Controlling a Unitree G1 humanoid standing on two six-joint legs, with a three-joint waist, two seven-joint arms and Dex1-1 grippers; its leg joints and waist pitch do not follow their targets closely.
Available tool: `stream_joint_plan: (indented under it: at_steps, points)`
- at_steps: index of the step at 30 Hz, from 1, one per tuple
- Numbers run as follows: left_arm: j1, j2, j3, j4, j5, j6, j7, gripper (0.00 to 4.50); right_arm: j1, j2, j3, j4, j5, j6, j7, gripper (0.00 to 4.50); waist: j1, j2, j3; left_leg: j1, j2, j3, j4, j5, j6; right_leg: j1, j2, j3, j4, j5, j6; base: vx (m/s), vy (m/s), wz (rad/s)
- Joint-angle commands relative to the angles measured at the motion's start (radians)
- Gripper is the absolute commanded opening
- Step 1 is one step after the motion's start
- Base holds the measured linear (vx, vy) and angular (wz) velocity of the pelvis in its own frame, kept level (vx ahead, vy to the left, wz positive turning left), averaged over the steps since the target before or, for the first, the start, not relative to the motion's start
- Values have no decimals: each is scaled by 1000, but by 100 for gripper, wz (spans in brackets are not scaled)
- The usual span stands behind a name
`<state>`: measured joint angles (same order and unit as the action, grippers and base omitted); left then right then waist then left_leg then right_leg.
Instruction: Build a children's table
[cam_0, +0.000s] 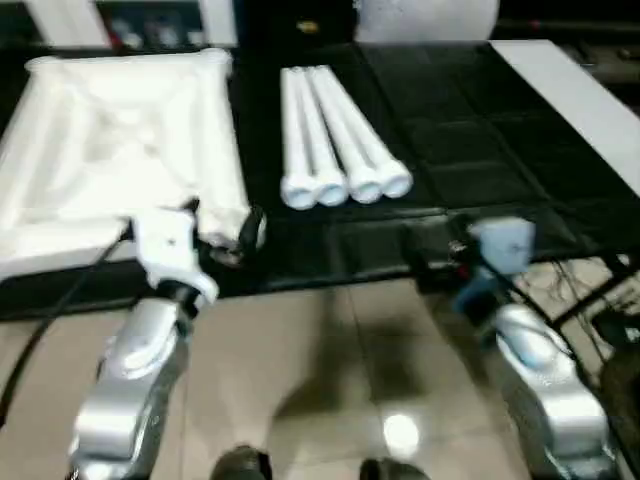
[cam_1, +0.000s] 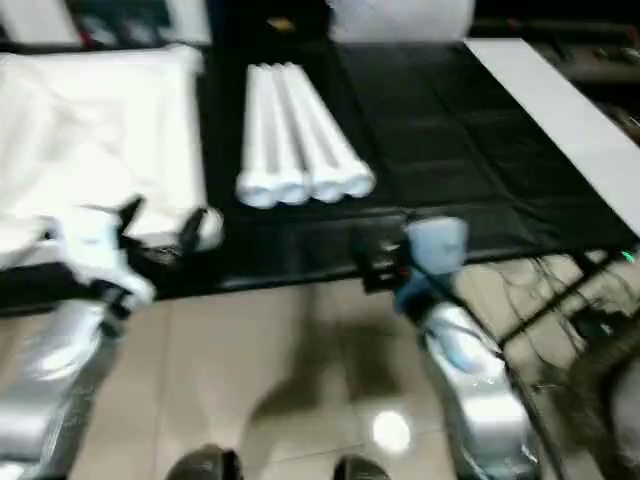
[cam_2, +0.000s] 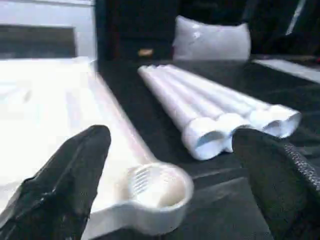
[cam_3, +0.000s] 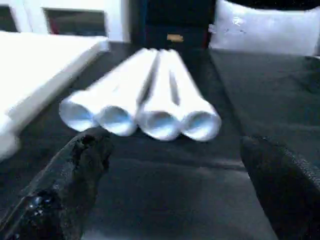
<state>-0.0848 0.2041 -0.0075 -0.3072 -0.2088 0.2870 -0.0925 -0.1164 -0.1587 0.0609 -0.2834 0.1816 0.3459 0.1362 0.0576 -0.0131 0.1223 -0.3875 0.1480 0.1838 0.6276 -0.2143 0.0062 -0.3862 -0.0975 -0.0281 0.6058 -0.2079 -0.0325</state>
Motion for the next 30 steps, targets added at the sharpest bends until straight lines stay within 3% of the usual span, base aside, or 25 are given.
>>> stream_joint_plan:
  at_steps: [1,2,4,6,7,11,12,13,14,15,16,17,18,19,20,21,22,23,24,25,26,27,28,29,30]
  points:
    - [-15,-17,-26,10,27,22,19,444,-12,1,-9,4,-6,13,-18,450,-14,20,-90,52,69,-29,-92,59,189,8,-5,-1,-32,-38,-172,-63,142,3]
    - [-22,-22,-31,19,33,22,19,444,-24,12,-11,12,-4,13,-19,450,-10,20,-88,47,69,-28,-97,9,155,12,-12,4,-38,-59,-163,-71,106,6]
    - [-47,-31,-38,56,60,3,16,444,-51,30,-4,41,-27,0,-20,450,-11,12,-96,46,69,-36,-115,-180,-30,19,-19,16,-42,-123,-105,-73,87,5]
    - [-60,-27,-28,82,80,-3,28,444,-51,31,3,53,-40,-5,-17,450,-10,10,-93,45,64,-38,-124,-317,-121,12,-24,26,-52,-186,-48,-75,37,1]
    - [-65,-21,-26,91,87,-4,32,444,-50,31,5,59,-45,-8,-17,450,-11,6,-96,39,61,-44,-127,-375,-149,15,-28,28,-59,-232,-15,-69,12,-3]
    - [-85,-2,-26,118,125,5,61,444,-55,28,10,76,-46,-14,-26,450,-14,0,-98,43,56,-45,-121,-479,-151,0,-36,34,-84,-371,14,-63,-22,-4]
    - [-92,2,-29,123,143,7,65,444,-57,30,10,82,-47,-17,-26,450,-16,7,-99,46,63,-58,-123,-501,-175,-2,-26,28,-81,-377,13,-59,-43,-1]
    - [-95,4,-31,124,152,12,67,444,-58,31,9,85,-46,-17,-25,450,-23,8,-98,49,73,-71,-128,-535,-205,-1,-7,18,-78,-326,13,-55,-55,-1]
    - [-101,1,-29,129,164,10,70,444,-61,38,4,92,-46,-18,-26,450,-18,14,-95,18,67,-100,-144,-560,-192,24,-14,-5,-60,-294,-5,-51,-77,11]
    - [-105,-3,-27,129,170,11,73,444,-62,44,-2,101,-46,-17,-26,450,-24,30,-95,-6,73,-155,-171,-627,-173,42,-7,-36,-40,-224,-37,-51,-77,11]
    - [-106,-4,-28,127,171,14,73,444,-62,46,-3,104,-46,-16,-26,450,-27,48,-101,5,83,-178,-182,-664,-165,42,4,-50,-30,-194,-63,-36,-102,37]
    - [-103,-15,-22,118,159,13,75,444,-59,51,-8,105,-45,-17,-32,450,-45,53,-97,5,99,-240,-204,-696,-121,41,16,-61,13,-157,-104,-26,-138,55]
    - [-100,-18,-22,110,156,20,75,444,-57,55,-13,105,-46,-12,-41,450,-48,55,-98,-6,70,-256,-200,-681,-71,46,12,-58,20,-151,-137,-26,-138,55]
    - [-95,-15,-29,102,157,24,69,444,-49,61,-17,102,-38,-9,-43,450,-50,46,-104,29,81,-185,-143,-640,-70,13,-14,-28,-45,-235,-152,-21,-196,63]
    - [-94,-15,-30,101,158,24,68,444,-48,61,-17,101,-37,-7,-43,450,-42,18,-96,29,53,-154,-94,-610,-68,0,-41,-14,-96,-358,-161,-24,-246,50]
    - [-79,-7,-45,89,163,31,58,444,-33,60,-12,90,-30,13,-37,450,-17,-12,-84,69,-27,-70,60,-351,-52,-48,-104,-16,-202,-796,-94,-24,-246,50]
    - [-68,-4,-48,84,162,28,52,444,-24,58,-9,85,-30,17,-35,450,-7,-18,-81,33,-19,-66,67,-200,-31,-20,-130,5,-205,-924,-43,-6,-219,4]
    - [-61,-5,-48,80,163,27,48,444,-19,56,-6,83,-32,19,-34,450,24,-16,-94,-19,12,-73,19,-61,-28,41,-143,36,-173,-945,51,47,-144,-12]
    - [-51,-2,-48,76,164,30,40,444,-12,53,-3,81,-34,23,-32,450,36,2,-104,5,36,-74,-35,-84,-47,35,-108,5,-149,-829,64,47,-144,-12]
    - [-46,-1,-47,75,167,30,38,444,-5,52,-1,81,-37,25,-30,450,33,9,-117,-4,50,-75,-76,-100,-53,40,-52,-20,-112,-573,51,32,-106,-1]
    - [-42,1,-46,76,167,31,35,444,1,51,-2,82,-40,25,-29,450,33,17,-121,0,63,-78,-86,-110,-58,40,-42,-24,-100,-469,37,0,-75,1]
    - [-41,3,-44,78,170,33,35,444,6,51,-2,82,-41,22,-29,450,33,29,-121,7,75,-76,-98,-164,-56,34,-41,-19,-93,-351,-2,0,-75,1]
    - [-41,1,-40,80,168,37,35,444,10,52,-4,81,-43,22,-30,450,29,26,-116,0,73,-73,-102,-212,-57,34,-38,-19,-92,-355,-11,0,0,0]
    - [-41,-1,-36,83,164,43,36,444,12,54,-5,80,-43,27,-32,450,30,27,-114,7,68,-70,-102,-285,-74,31,-40,-20,-95,-413,-16,0,0,0]
    - [-40,-6,-30,83,161,48,40,444,15,56,-6,76,-42,34,-33,450,30,27,-115,12,67,-68,-101,-296,-76,29,-43,-16,-98,-418,-22,0,0,0]
